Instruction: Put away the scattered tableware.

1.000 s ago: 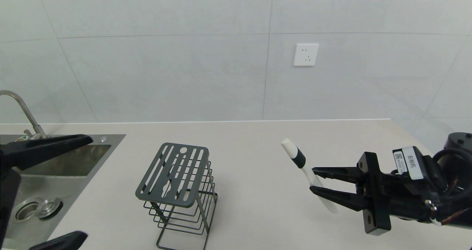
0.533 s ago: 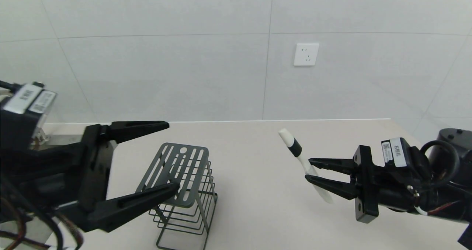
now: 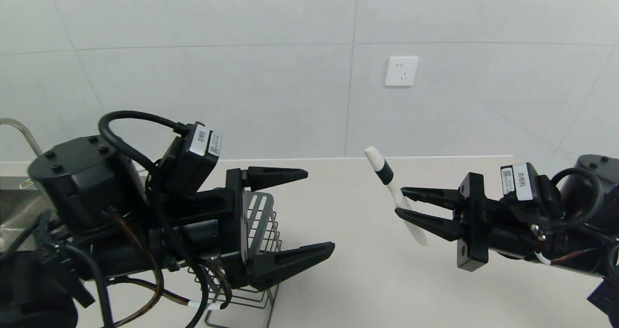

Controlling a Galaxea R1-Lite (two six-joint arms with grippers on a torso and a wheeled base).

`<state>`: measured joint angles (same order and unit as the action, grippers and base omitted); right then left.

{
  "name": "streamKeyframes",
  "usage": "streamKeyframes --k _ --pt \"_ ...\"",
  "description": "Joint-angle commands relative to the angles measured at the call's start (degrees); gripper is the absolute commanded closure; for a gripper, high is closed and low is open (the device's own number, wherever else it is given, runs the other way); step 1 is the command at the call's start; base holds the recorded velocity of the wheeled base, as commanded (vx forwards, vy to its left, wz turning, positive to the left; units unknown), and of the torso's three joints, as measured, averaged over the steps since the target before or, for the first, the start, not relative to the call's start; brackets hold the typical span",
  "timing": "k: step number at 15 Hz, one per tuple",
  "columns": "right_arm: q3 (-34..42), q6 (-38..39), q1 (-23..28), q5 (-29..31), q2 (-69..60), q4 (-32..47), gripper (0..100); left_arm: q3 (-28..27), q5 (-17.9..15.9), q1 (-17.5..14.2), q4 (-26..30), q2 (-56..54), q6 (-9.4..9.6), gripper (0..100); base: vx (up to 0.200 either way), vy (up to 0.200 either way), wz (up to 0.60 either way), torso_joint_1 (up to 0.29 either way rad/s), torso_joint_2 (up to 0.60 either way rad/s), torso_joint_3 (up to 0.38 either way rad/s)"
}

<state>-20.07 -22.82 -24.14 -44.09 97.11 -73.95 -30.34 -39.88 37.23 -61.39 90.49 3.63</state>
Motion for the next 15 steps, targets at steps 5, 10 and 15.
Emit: streamKeyframes --k 5,10,15 --pt "-1.73 0.15 -0.03 -0.03 -0.34 -1.11 100 -6.84 -0.47 4.87 -13.32 12.17 -6.53 0 0.0 0.0 0.0 0.0 0.0 0.0" --pt "-3.58 0.67 0.23 -0.03 -3.07 -1.55 100 -13.87 0.15 7.51 -23.33 21.48 -9.52 0 0.0 0.0 0.0 0.0 0.0 0.0" --pt "-6.39 0.76 -1.18 -0.03 -2.72 -1.64 100 -21.86 4.63 7.59 -23.77 24.73 -10.22 0 0.0 0.0 0.0 0.0 0.0 0.0"
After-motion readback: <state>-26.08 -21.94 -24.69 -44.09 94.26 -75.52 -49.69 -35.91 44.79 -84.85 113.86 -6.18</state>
